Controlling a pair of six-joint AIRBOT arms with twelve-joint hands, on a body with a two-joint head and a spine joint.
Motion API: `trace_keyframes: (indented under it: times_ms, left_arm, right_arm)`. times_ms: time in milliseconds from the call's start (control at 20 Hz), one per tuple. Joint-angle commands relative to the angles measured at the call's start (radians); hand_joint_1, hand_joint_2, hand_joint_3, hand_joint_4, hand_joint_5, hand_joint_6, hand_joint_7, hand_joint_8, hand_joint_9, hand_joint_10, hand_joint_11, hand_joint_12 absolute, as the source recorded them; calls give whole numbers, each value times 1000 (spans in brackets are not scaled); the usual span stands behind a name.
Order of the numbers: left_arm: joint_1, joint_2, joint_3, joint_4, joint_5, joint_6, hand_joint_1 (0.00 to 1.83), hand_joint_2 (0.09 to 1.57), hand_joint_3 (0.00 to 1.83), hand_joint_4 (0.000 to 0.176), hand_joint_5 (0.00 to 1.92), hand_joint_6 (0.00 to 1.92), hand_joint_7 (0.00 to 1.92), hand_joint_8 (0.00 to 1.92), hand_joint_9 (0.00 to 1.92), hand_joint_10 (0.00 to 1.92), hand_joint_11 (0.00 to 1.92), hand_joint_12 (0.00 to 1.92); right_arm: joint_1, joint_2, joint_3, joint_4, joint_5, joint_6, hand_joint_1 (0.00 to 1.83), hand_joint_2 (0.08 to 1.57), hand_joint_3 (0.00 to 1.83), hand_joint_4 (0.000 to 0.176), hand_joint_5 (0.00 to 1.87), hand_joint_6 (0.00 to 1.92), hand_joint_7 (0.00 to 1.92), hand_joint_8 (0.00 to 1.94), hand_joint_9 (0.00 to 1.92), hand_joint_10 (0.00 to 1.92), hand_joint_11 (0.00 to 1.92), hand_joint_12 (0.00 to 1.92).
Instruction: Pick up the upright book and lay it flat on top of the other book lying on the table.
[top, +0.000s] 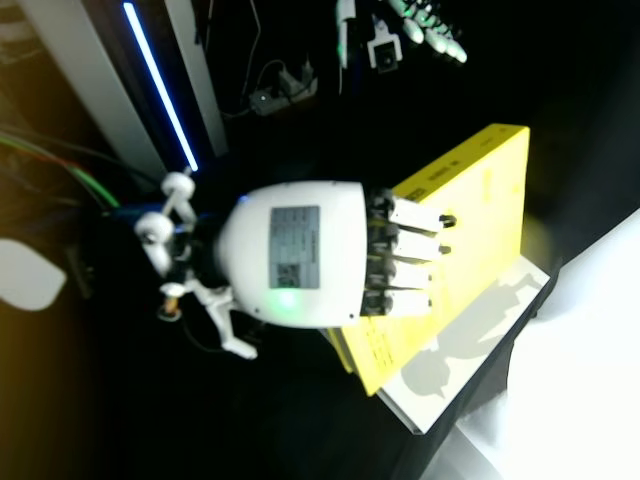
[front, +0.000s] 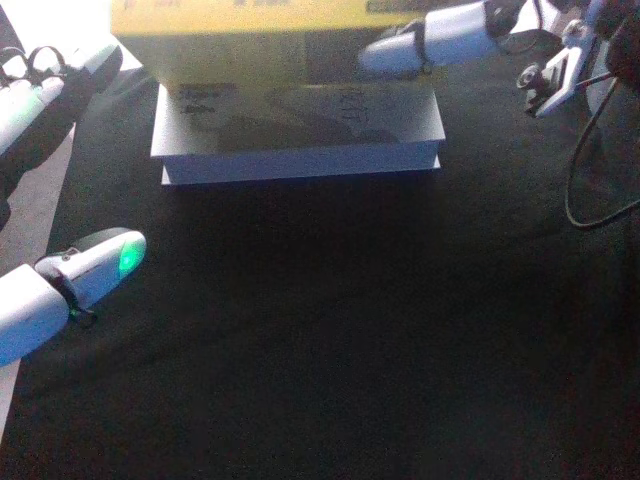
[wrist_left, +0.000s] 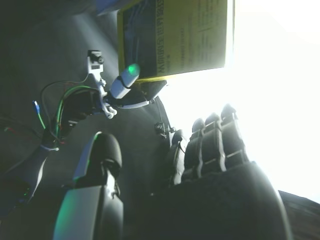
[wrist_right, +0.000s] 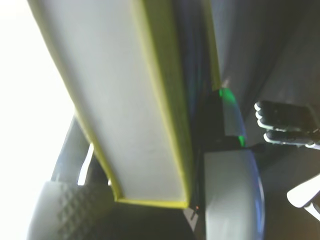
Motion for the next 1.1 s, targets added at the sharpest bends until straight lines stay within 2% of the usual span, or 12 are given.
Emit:
trace_keyframes:
  times_ms: [0, 100, 250, 300, 350, 450, 500, 650, 750, 900, 1000, 1050]
  left_arm:
    - [-5, 5, -2, 22, -132, -3, 591, 1305, 22, 112, 0, 0, 0, 0, 0, 0, 0, 0]
    - [-5, 5, -3, 21, -134, -3, 578, 1297, 15, 120, 0, 0, 0, 0, 0, 0, 0, 0]
    - [-4, 5, -3, 20, -135, -3, 554, 1301, 14, 109, 0, 0, 0, 0, 0, 0, 0, 0]
    - [-4, 5, -3, 20, -137, -3, 553, 1298, 12, 125, 0, 0, 0, 0, 0, 0, 0, 0]
    - [-3, 5, -5, 18, -140, -3, 586, 1299, 11, 134, 0, 0, 0, 0, 0, 0, 0, 0]
    - [0, 5, -6, 16, -144, -3, 633, 1307, 12, 119, 0, 0, 0, 0, 0, 0, 0, 0]
    - [0, 5, -7, 13, -143, -3, 605, 1302, 9, 128, 0, 0, 0, 0, 0, 0, 0, 0]
    - [1, 6, -7, 10, -144, -3, 580, 1284, 0, 131, 0, 0, 0, 0, 0, 0, 0, 0]
    - [1, 5, -6, 10, -142, -3, 608, 1286, 0, 163, 0, 0, 0, 0, 0, 0, 0, 0]
    - [0, 3, -2, 2, -143, -3, 656, 1292, 2, 114, 0, 0, 0, 0, 0, 0, 0, 0]
    - [0, 0, 3, -8, -142, -3, 554, 1296, 4, 108, 0, 0, 0, 0, 0, 0, 0, 0]
    - [0, -1, 6, -11, -141, -3, 539, 1294, 3, 104, 0, 0, 0, 0, 0, 0, 0, 0]
  right_arm:
    - [-18, -16, -2, -32, -73, 7, 991, 1128, 0, 0, 544, 389, 629, 270, 682, 1140, 550, 1583]
    - [-18, -22, 2, -48, -89, 17, 757, 1242, 8, 0, 474, 130, 473, 19, 522, 800, 300, 1500]
    - [-18, -32, 20, -55, -99, 37, 282, 1375, 0, 0, 191, 1, 178, 0, 335, 279, 8, 1411]
    - [-18, -30, 19, -60, -99, 58, 199, 1344, 0, 0, 58, 0, 54, 0, 254, 215, 1, 1390]
    - [-18, -25, 15, -80, -91, 97, 163, 1309, 0, 11, 11, 0, 10, 0, 223, 173, 0, 1336]
    - [-18, -15, 3, -111, -69, 150, 99, 1226, 0, 58, 0, 0, 0, 0, 18, 18, 0, 750]
    - [-18, -6, -7, -113, -65, 162, 123, 1179, 0, 23, 0, 0, 0, 0, 8, 5, 0, 688]
    - [-18, 25, -30, -110, -26, 215, 89, 1048, 0, 28, 0, 0, 0, 0, 0, 0, 0, 550]
    - [-18, 84, -64, -107, 79, 341, 171, 1094, 2, 0, 0, 0, 0, 0, 0, 0, 0, 503]
    - [-17, 178, -172, -92, 153, 340, 191, 1199, 18, 8, 0, 0, 0, 0, 0, 0, 0, 24]
    - [-17, 233, -215, -53, 209, 340, 109, 1229, 23, 72, 0, 0, 0, 0, 0, 0, 0, 0]
    - [-17, 260, -238, -49, 226, 340, 126, 1243, 24, 53, 0, 0, 0, 0, 0, 0, 0, 0]
